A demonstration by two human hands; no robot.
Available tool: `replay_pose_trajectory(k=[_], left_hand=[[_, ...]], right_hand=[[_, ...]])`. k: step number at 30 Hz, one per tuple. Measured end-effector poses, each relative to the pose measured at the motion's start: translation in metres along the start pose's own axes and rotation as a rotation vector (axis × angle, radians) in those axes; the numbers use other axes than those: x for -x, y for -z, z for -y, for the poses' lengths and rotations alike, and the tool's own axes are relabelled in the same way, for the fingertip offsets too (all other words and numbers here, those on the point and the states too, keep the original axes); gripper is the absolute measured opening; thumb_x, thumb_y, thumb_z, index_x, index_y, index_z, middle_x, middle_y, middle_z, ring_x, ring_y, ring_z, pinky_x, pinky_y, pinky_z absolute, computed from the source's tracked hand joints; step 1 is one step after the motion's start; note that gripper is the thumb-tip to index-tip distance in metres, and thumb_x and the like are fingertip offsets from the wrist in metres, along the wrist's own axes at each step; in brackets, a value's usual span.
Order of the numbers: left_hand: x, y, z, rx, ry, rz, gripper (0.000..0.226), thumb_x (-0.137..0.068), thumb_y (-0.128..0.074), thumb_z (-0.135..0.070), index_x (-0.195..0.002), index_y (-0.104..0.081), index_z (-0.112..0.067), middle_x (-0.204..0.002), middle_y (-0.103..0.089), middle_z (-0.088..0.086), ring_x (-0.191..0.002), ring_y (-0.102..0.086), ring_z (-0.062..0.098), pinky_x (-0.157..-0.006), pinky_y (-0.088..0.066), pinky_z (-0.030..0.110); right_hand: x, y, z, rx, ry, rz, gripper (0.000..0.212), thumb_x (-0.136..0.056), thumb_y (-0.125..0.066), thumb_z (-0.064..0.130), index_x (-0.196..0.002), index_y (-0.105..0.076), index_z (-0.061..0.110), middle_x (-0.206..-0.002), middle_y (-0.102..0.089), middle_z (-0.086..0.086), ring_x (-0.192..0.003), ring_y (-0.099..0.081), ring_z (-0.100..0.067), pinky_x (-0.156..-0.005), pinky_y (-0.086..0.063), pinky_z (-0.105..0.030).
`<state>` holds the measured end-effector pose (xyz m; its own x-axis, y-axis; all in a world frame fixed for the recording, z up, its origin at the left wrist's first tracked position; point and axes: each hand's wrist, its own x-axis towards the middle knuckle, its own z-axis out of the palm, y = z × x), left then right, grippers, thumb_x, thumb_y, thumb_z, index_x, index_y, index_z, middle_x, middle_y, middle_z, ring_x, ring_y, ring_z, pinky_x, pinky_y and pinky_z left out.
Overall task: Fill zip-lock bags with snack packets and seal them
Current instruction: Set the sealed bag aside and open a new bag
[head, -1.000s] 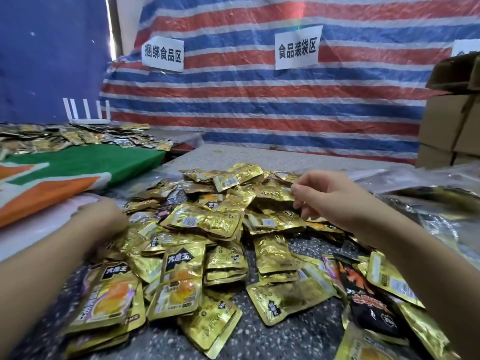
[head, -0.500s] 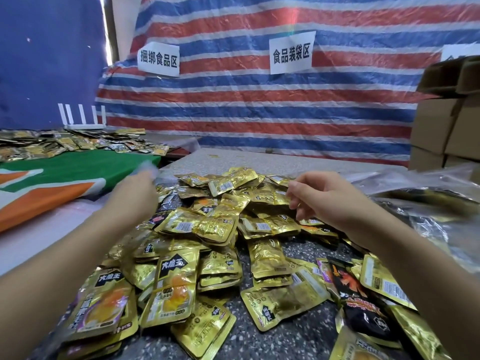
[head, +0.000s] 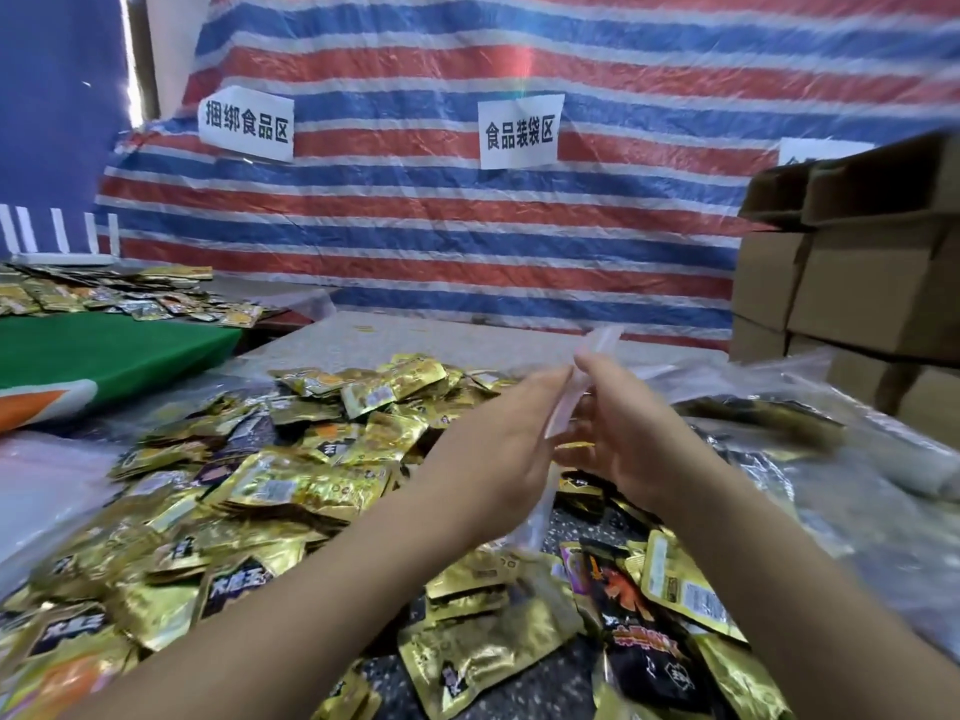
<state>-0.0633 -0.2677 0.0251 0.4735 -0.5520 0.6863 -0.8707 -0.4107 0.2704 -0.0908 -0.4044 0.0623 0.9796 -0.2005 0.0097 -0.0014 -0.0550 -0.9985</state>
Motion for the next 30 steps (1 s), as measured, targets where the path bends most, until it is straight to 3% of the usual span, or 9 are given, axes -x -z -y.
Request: replay_pose_trajectory(k=[3, 7, 9, 11, 13, 15, 20, 26, 30], left_hand=[[-0.004, -0.006, 0.006, -0.053, 0.000, 0.056, 0.048, -0.101, -0.035, -0.032, -0.149, -0.029, -0.029, -0.146, -0.047, -0.004, -0.125, -0.049, 0.016, -0.101, -0.042, 0.031], [-0.005, -0.003, 0.009, -0.195, -0.007, 0.125, 0.073, -0.094, -0.025, -0.067, -0.153, -0.027, -0.024, -0.155, -0.035, -0.009, -0.138, -0.034, 0.007, -0.106, -0.019, 0.017], [-0.007, 0.002, 0.006, -0.160, 0.022, 0.086, 0.080, -0.090, -0.022, -0.075, -0.147, -0.039, -0.022, -0.146, -0.046, -0.007, -0.130, -0.042, 0.007, -0.105, -0.028, 0.018], [-0.013, 0.008, 0.004, -0.078, 0.071, -0.038, 0.056, -0.095, -0.031, -0.064, -0.123, -0.056, -0.021, -0.118, -0.060, -0.005, -0.105, -0.054, 0.009, -0.089, -0.043, 0.024], [-0.020, 0.014, 0.002, -0.045, 0.088, -0.120, 0.026, -0.098, -0.046, -0.044, -0.099, -0.057, -0.020, -0.092, -0.057, -0.007, -0.083, -0.052, 0.010, -0.074, -0.045, 0.031], [-0.025, 0.019, 0.000, -0.013, 0.097, -0.095, 0.014, -0.097, -0.054, -0.032, -0.092, -0.056, -0.019, -0.083, -0.054, -0.008, -0.077, -0.051, 0.010, -0.069, -0.045, 0.033], [-0.029, 0.025, 0.001, 0.128, 0.127, -0.079, 0.010, -0.095, -0.060, -0.024, -0.087, -0.059, -0.017, -0.076, -0.059, -0.009, -0.070, -0.053, 0.004, -0.061, -0.043, 0.019], [-0.028, 0.028, 0.010, 0.066, 0.165, 0.022, 0.012, -0.095, -0.059, -0.023, -0.085, -0.057, -0.019, -0.075, -0.057, -0.010, -0.068, -0.051, 0.001, -0.055, -0.034, 0.014], [-0.025, 0.030, 0.013, 0.007, 0.113, 0.146, 0.018, -0.097, -0.053, -0.033, -0.083, -0.049, -0.023, -0.074, -0.053, -0.012, -0.066, -0.049, 0.003, -0.055, -0.032, 0.024]], right_hand=[[-0.003, 0.004, -0.001, -0.038, 0.044, -0.078, 0.029, -0.101, -0.045, 0.023, -0.081, -0.064, 0.014, -0.057, -0.064, 0.002, -0.048, -0.061, -0.009, -0.051, -0.050, -0.026], [-0.009, 0.010, -0.005, -0.077, 0.087, -0.157, 0.015, -0.100, -0.053, 0.012, -0.087, -0.061, 0.007, -0.061, -0.058, -0.002, -0.046, -0.056, -0.010, -0.043, -0.046, -0.023], [-0.010, 0.013, -0.006, -0.111, 0.108, -0.140, 0.016, -0.100, -0.055, 0.011, -0.086, -0.060, 0.006, -0.061, -0.058, -0.002, -0.048, -0.056, -0.010, -0.045, -0.047, -0.021], [-0.010, 0.013, -0.006, -0.145, 0.129, -0.090, 0.015, -0.100, -0.057, 0.011, -0.087, -0.061, 0.005, -0.060, -0.063, -0.001, -0.052, -0.062, -0.010, -0.052, -0.052, -0.022], [-0.008, 0.011, -0.004, -0.162, 0.128, -0.048, 0.011, -0.099, -0.060, 0.013, -0.094, -0.064, 0.003, -0.070, -0.069, -0.005, -0.061, -0.066, -0.014, -0.058, -0.056, -0.025], [-0.006, 0.009, -0.002, -0.250, 0.092, -0.008, 0.015, -0.097, -0.061, 0.013, -0.104, -0.063, -0.001, -0.087, -0.068, -0.013, -0.070, -0.066, -0.018, -0.063, -0.058, -0.025], [0.001, 0.009, 0.004, -0.428, -0.018, 0.098, 0.014, -0.097, -0.060, 0.014, -0.095, -0.065, 0.001, -0.072, -0.068, -0.005, -0.059, -0.065, -0.010, -0.057, -0.056, -0.019], [0.004, 0.009, 0.003, -0.085, 0.172, 0.116, 0.021, -0.098, -0.057, 0.007, -0.110, -0.064, -0.009, -0.084, -0.069, -0.014, -0.072, -0.069, -0.018, -0.063, -0.058, -0.022], [0.003, 0.015, 0.001, 0.038, 0.190, 0.136, 0.022, -0.096, -0.061, 0.010, -0.108, -0.067, -0.007, -0.089, -0.069, -0.014, -0.076, -0.067, -0.018, -0.061, -0.054, -0.021]])
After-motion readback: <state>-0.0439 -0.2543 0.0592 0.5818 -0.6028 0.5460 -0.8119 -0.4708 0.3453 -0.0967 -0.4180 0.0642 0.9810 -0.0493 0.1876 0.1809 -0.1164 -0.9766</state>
